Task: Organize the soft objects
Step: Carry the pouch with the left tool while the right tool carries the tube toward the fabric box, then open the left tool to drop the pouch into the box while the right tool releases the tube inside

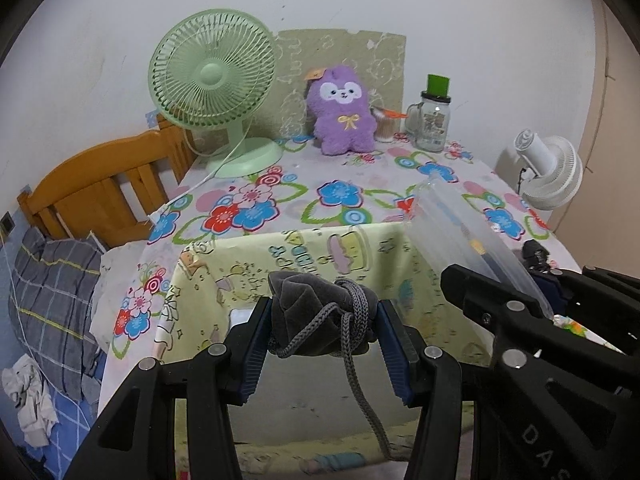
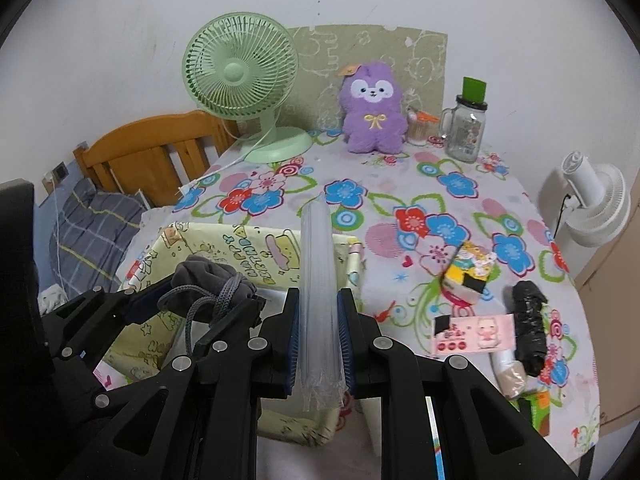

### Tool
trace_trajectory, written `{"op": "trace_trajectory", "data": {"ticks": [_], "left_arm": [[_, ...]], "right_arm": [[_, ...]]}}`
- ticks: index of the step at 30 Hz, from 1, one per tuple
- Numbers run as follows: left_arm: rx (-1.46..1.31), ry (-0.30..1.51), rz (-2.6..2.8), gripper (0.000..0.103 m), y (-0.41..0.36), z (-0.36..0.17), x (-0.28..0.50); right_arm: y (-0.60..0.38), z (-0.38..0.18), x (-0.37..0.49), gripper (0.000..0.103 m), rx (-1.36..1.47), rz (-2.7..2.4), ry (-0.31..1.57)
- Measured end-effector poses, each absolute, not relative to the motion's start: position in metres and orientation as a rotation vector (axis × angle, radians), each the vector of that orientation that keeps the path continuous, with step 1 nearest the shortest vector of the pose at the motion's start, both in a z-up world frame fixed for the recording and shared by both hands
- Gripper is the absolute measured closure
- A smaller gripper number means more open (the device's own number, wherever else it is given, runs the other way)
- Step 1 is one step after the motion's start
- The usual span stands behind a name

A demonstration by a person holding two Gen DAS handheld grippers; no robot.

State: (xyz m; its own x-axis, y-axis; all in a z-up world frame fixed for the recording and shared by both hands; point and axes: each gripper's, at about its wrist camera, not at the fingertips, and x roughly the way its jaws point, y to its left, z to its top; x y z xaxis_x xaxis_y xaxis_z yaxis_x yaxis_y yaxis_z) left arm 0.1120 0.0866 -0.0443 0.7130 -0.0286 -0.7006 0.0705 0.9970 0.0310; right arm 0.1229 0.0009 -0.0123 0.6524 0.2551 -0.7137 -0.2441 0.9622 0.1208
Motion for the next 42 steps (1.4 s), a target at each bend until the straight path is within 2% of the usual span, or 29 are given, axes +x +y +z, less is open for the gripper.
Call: {"op": "trace_trajectory", "data": {"ticks": [8, 10, 11, 12, 14, 16, 19, 29, 31, 34, 42], "left_arm": [[0.047, 0.826, -0.008, 0.048, 0.106, -0.061, 0.126], [0.046, 0.831, -0.001, 0.045, 0.109, -0.064, 0.127], [0.044, 0.832, 0.003, 0.039, 0.111, -0.066, 0.127], [0.042, 0.830, 0.006, 0.033, 0.112, -0.066, 0.127], [0.040, 0.826, 0.009, 0.028, 0.114, -0.068, 0.127], [0.041, 0.826, 0.006, 0.022, 0.115, -0.068, 0.126], [0.051, 0.827, 0.007, 0.016, 0.114, -0.069, 0.126], [0.036, 0.822, -0.004, 0.009, 0.113, -0.064, 0.123], [0.032, 0.817, -0.005, 0.009, 0.113, -0.061, 0.121], [0.036, 0.801, 0.004, 0.008, 0.111, -0.056, 0.118], [0.046, 0.768, -0.001, 0.002, 0.102, -0.045, 0.106]], "right_arm": [[0.017, -0.028, 0.137, 0.082, 0.029, 0.305, 0.861], [0.018, -0.033, 0.140, 0.082, 0.039, 0.299, 0.866], [0.019, -0.034, 0.142, 0.081, 0.042, 0.294, 0.868], [0.019, -0.035, 0.143, 0.079, 0.043, 0.287, 0.871], [0.020, -0.038, 0.145, 0.074, 0.042, 0.276, 0.879], [0.019, -0.039, 0.147, 0.056, 0.047, 0.271, 0.885], [0.019, -0.038, 0.145, 0.044, 0.079, 0.305, 0.872], [0.023, -0.030, 0.137, 0.037, 0.012, 0.302, 0.855], [0.023, -0.027, 0.136, 0.028, -0.007, 0.283, 0.846], [0.020, -0.020, 0.130, 0.023, -0.020, 0.265, 0.812], [0.007, -0.011, 0.121, 0.021, -0.011, 0.245, 0.789]]}}
